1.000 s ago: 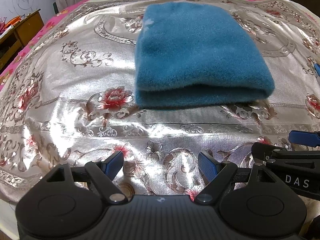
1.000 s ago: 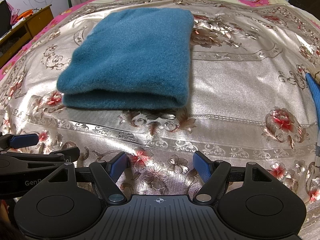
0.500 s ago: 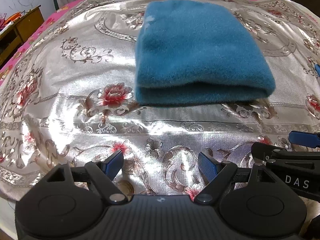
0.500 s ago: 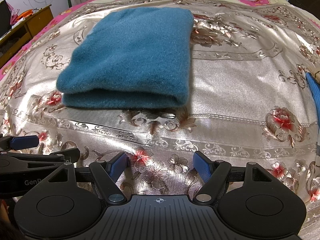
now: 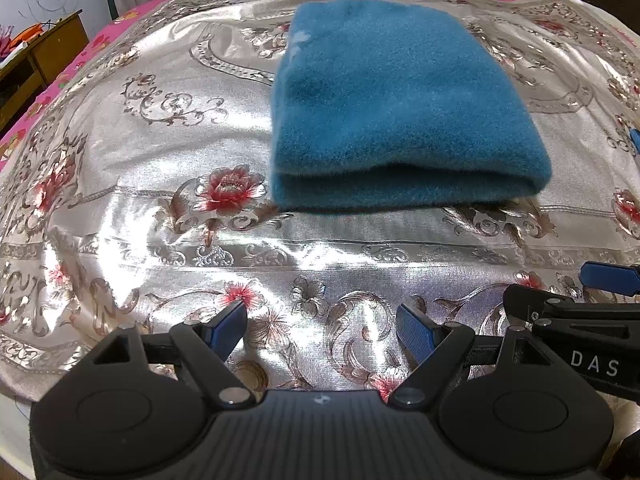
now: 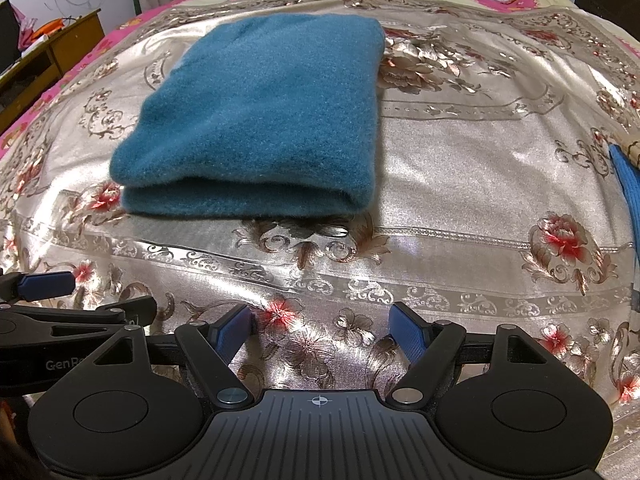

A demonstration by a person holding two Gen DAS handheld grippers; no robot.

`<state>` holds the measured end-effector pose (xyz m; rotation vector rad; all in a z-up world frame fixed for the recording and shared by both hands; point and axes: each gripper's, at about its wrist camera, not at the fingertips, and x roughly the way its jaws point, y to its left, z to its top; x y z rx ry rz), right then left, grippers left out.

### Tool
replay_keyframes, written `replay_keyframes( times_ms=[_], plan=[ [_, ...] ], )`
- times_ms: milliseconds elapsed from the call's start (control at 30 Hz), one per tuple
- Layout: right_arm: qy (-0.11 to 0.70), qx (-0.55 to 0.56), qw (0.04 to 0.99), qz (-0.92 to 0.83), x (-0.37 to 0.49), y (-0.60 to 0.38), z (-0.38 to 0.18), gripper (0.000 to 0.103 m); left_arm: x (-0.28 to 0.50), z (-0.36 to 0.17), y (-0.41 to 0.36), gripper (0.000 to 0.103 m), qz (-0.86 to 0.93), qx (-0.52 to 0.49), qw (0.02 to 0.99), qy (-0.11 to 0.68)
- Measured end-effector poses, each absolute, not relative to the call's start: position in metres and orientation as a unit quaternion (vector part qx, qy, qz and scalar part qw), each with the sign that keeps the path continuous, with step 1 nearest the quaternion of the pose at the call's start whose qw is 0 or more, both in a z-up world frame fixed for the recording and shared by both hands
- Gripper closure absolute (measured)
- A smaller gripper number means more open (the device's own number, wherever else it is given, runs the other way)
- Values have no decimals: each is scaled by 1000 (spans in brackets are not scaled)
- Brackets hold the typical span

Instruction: Fold small clothes

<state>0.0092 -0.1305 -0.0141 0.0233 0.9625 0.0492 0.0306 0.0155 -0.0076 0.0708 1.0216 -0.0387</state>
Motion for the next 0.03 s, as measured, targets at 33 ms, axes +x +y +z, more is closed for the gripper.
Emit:
replay_keyframes(
  times_ms=[33],
  plan=[
    [463, 11, 886, 24, 9, -130, -14, 25, 31, -8, 16, 18, -19, 34, 872, 489]
  ],
)
